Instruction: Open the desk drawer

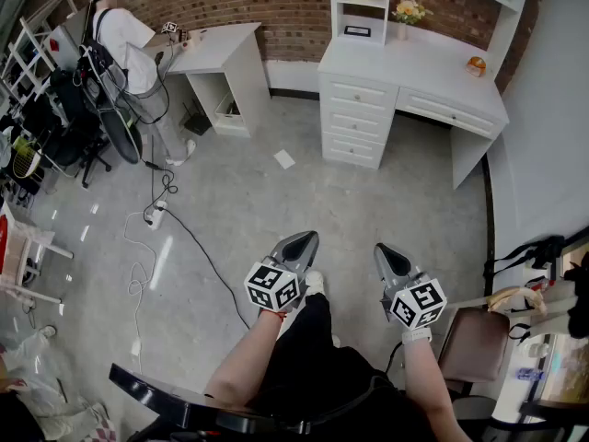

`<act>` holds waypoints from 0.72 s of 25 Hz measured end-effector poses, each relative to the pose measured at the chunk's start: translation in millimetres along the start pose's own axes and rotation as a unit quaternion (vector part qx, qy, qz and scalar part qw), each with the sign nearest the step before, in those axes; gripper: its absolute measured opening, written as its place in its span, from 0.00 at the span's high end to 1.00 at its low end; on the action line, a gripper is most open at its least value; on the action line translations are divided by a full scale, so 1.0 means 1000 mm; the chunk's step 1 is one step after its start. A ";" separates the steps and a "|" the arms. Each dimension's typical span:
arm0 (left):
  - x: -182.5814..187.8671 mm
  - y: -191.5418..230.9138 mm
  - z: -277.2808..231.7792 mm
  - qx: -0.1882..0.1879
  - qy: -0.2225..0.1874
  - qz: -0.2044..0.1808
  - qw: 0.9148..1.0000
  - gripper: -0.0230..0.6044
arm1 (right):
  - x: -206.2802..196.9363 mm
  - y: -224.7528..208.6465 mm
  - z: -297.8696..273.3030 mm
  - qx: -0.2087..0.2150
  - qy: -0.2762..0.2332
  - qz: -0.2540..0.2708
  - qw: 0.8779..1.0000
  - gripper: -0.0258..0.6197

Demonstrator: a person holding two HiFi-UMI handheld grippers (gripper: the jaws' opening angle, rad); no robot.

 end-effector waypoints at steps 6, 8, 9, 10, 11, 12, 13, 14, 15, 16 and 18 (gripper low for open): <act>0.008 0.012 -0.027 -0.010 0.001 -0.009 1.000 0.96 | 0.008 -0.014 -0.020 -0.009 -0.008 0.003 1.000 0.96; 0.011 0.018 -0.036 -0.014 -0.002 -0.013 1.000 0.96 | 0.010 -0.019 -0.029 -0.011 -0.010 0.003 1.000 0.96; 0.012 0.021 -0.040 -0.015 -0.002 -0.013 1.000 0.96 | 0.011 -0.021 -0.034 -0.011 -0.010 0.003 1.000 0.96; 0.012 0.024 -0.043 -0.016 -0.001 -0.012 1.000 0.96 | 0.012 -0.023 -0.038 -0.012 -0.009 0.002 1.000 0.96; 0.012 0.028 -0.047 -0.016 0.000 -0.010 1.000 0.96 | 0.012 -0.025 -0.043 -0.012 -0.008 0.002 1.000 0.96; 0.011 0.032 -0.050 -0.015 0.002 -0.008 1.000 0.96 | 0.013 -0.027 -0.047 -0.011 -0.007 0.002 1.000 0.96; 0.009 0.036 -0.054 -0.014 0.003 -0.005 1.000 0.96 | 0.013 -0.030 -0.052 -0.011 -0.006 0.003 1.000 0.96; 0.007 0.041 -0.058 -0.014 0.005 -0.002 1.000 0.96 | 0.014 -0.033 -0.057 -0.010 -0.004 0.004 1.000 0.96; 0.006 0.045 -0.062 -0.014 0.006 0.000 1.000 0.96 | 0.014 -0.036 -0.063 -0.011 -0.003 0.004 1.000 0.96; 0.005 0.051 -0.066 -0.014 0.008 0.002 1.000 0.96 | 0.015 -0.041 -0.069 -0.011 -0.002 0.004 1.000 0.96; 0.005 0.064 -0.076 -0.015 0.010 0.005 1.000 0.96 | 0.017 -0.049 -0.083 -0.013 0.000 0.002 1.000 0.96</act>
Point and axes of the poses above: the fingertips, and each gripper's own axes: z backward along the fingers, y to its left, x out of its top, the point moved 7 cm from there along z, backward along the fingers, and after that the axes turned 6 degrees about -z, right-handed, at the moved point
